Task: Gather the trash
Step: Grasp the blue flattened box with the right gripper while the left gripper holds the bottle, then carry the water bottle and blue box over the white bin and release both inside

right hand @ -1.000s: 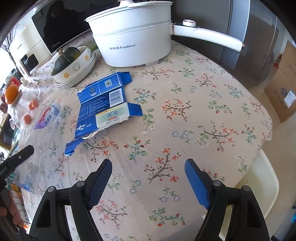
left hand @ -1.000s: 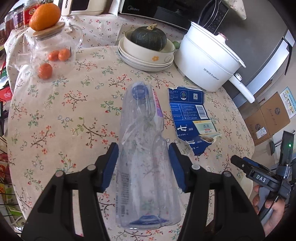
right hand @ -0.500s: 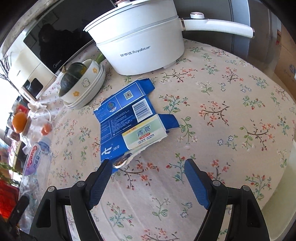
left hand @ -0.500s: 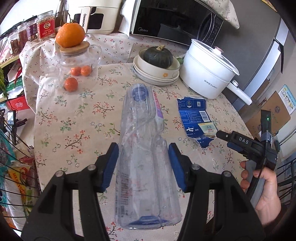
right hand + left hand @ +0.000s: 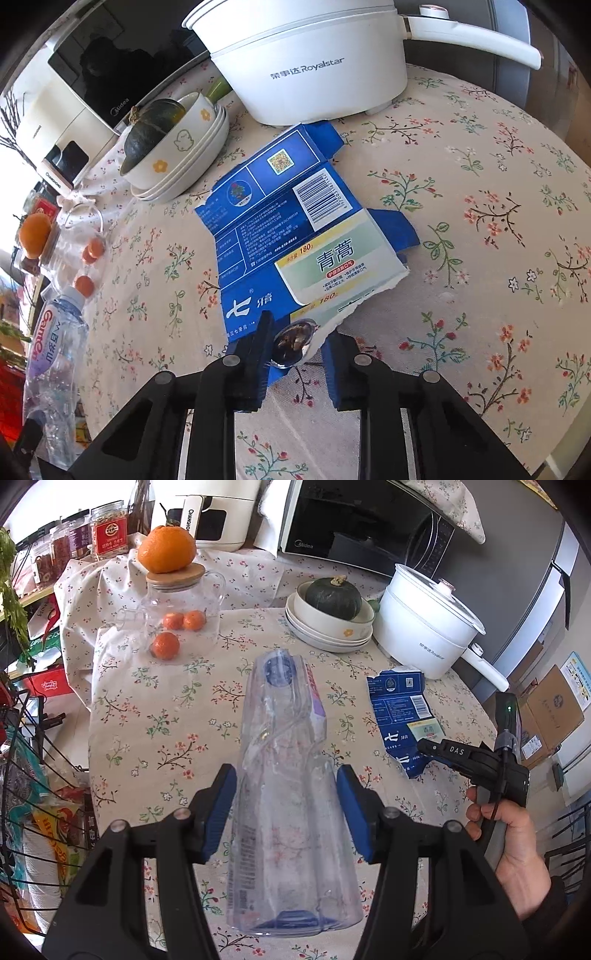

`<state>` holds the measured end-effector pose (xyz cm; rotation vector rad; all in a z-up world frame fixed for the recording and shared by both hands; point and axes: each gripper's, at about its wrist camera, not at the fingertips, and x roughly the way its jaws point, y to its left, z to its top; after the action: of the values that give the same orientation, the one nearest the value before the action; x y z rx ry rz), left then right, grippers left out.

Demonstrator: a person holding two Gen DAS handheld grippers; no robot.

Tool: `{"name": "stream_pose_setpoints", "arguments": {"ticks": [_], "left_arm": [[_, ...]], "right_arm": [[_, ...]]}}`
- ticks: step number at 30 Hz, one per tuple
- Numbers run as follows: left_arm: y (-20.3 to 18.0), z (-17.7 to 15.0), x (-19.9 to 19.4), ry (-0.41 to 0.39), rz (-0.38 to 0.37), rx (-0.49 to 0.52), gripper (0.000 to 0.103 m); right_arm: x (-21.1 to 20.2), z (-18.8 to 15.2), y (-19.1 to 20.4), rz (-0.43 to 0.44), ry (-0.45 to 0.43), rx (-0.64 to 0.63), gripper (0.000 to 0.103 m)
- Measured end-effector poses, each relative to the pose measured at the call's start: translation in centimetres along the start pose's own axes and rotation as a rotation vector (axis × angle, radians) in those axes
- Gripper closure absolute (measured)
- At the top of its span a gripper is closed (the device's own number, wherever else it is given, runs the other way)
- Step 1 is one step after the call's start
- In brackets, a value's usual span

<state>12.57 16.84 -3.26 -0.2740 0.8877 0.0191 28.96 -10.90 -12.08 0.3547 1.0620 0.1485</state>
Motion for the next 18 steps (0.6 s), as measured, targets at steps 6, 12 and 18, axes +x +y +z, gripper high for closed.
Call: {"name": "stream_pose_setpoints", "arguments": {"ticks": [6,12,18], "left_arm": [[-0.5,-0.1,-0.6,-0.016,-0.007,0.004,0.045],[-1.7,-0.1,-1.1,-0.029,-0.030,0.022,0.051],[-3.0,-0.5,-0.9,-0.027,-0.050,0.045,0.057]], "right_arm": [[-2.6,0.4,0.6,0.016,-0.043,-0.068,0.096],[-5.3,0.5,0.2,0.020,-0.060,-0.110,0.101],[-8.6,0.1,-0.5,-0.001,-0.100,-0.155,0.101]]}}
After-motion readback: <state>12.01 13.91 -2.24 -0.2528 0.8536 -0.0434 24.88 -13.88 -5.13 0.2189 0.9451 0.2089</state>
